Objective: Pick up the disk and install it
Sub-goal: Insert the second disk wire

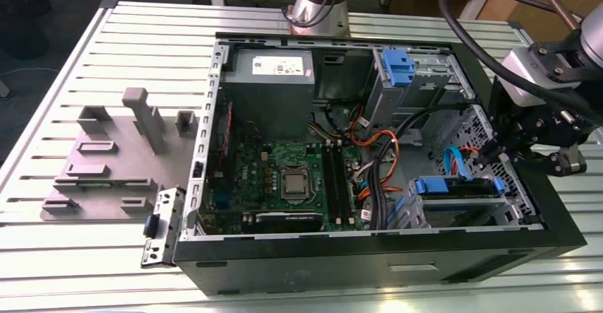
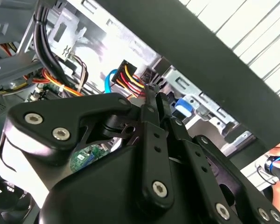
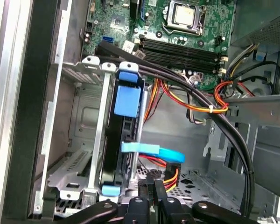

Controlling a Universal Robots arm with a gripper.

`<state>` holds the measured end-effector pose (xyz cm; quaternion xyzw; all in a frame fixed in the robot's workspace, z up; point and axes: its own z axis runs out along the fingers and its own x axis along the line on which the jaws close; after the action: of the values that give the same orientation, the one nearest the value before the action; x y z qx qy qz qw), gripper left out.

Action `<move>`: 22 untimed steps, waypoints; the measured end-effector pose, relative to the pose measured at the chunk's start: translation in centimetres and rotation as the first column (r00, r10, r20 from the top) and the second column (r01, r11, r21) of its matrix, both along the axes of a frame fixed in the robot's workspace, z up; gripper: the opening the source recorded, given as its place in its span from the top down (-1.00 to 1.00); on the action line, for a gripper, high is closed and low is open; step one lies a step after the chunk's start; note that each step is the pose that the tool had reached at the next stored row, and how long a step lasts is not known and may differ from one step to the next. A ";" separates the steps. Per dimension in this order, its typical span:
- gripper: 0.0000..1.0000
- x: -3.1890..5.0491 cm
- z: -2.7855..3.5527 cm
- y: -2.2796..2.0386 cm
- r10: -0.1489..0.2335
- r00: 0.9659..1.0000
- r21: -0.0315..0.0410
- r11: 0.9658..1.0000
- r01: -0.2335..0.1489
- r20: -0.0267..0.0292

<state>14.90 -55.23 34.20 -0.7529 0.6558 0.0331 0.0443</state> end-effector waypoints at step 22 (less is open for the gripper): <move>0.66 -0.82 -0.02 -2.35 0.000 1.000 0.001 1.000 0.000 0.009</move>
<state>14.08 -57.59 34.18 -0.7530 0.6556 0.0299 0.0474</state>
